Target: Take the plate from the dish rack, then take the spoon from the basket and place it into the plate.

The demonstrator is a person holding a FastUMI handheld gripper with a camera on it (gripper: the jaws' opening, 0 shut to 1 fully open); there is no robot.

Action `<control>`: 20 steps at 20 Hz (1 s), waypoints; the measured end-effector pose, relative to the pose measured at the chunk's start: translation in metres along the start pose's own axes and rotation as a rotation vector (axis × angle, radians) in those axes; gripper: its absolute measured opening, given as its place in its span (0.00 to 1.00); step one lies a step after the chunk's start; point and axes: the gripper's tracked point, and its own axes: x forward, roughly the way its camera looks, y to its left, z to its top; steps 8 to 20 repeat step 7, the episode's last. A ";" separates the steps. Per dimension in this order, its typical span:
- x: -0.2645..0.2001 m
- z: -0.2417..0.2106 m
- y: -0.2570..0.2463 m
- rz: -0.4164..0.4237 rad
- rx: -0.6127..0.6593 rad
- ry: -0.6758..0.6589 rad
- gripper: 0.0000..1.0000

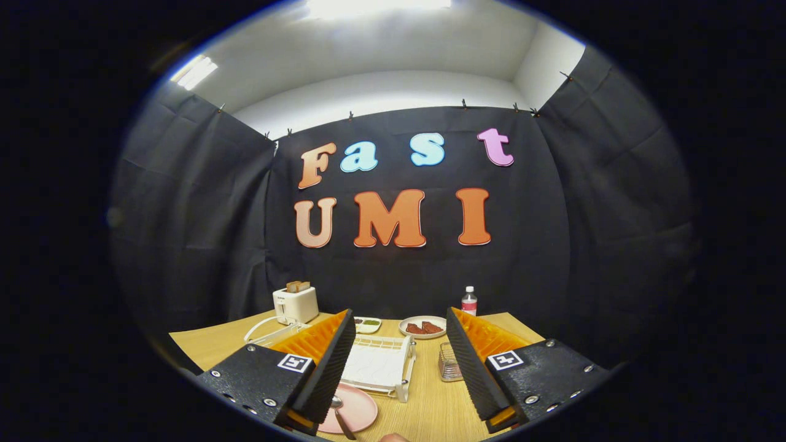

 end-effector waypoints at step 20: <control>0.004 0.006 0.001 -0.002 -0.012 -0.018 0.89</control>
